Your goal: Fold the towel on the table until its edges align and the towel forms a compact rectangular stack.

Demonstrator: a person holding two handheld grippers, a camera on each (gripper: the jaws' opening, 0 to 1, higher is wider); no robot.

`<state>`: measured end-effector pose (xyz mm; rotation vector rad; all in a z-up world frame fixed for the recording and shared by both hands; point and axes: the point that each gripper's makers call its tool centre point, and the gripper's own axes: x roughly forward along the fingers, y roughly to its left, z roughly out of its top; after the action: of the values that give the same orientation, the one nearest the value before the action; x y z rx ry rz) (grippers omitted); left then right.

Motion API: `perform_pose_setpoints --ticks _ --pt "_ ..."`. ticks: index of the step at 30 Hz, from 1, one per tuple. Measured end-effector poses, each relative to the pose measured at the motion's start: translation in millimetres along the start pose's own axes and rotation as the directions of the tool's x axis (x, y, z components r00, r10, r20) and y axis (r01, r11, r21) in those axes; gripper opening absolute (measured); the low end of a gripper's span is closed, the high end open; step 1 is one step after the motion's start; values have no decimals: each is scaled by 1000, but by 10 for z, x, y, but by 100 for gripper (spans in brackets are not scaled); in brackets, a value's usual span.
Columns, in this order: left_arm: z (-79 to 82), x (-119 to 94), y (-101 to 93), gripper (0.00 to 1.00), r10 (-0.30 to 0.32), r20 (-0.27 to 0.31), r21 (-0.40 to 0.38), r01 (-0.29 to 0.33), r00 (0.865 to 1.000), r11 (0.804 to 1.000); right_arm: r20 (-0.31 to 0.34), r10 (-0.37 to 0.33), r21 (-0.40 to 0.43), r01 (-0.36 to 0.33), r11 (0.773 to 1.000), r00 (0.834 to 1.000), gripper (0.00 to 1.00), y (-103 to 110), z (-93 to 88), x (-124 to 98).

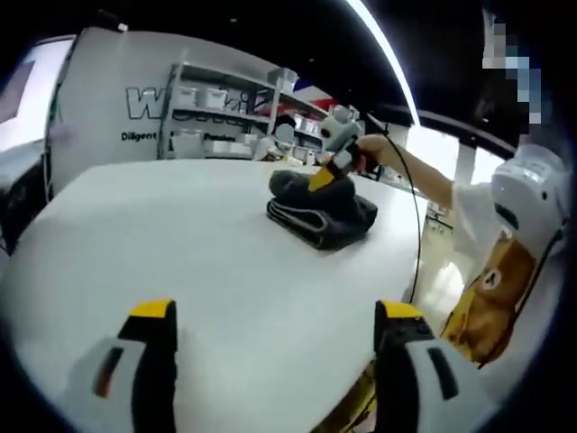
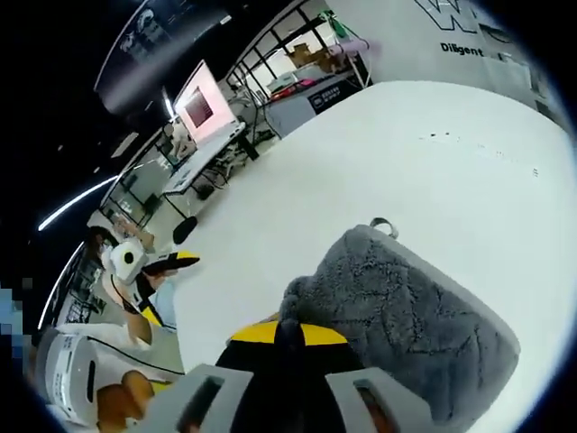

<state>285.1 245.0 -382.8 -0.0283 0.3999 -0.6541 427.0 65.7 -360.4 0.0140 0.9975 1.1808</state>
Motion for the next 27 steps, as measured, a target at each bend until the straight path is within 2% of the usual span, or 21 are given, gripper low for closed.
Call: perform_pose_setpoints --ticks 3,5,12,18,22,27 --pt "-8 -5 1 95 1 2 -5 -1 1000 1000 -17 -5 -9 5 1000 1000 7 -7 15 53" --pt "-17 -4 -5 95 1 4 -11 -1 1000 1000 -41 -33 -37 31 999 999 7 -39 0 93" --pt "-32 -17 -13 95 2 10 -19 -2 1000 1000 -70 -43 -42 40 998 997 7 -28 -41 209" --pt "-27 -42 -23 96 5 12 -15 -5 1000 1000 -88 -35 -44 31 999 996 8 -20 -59 218" --pt "-9 -64 -43 96 6 20 -12 -5 1000 1000 -79 20 -58 -25 998 997 15 41 -59 175" --pt "13 -100 -42 96 15 24 -9 -15 1000 1000 -46 40 -99 -44 994 998 24 163 -32 37"
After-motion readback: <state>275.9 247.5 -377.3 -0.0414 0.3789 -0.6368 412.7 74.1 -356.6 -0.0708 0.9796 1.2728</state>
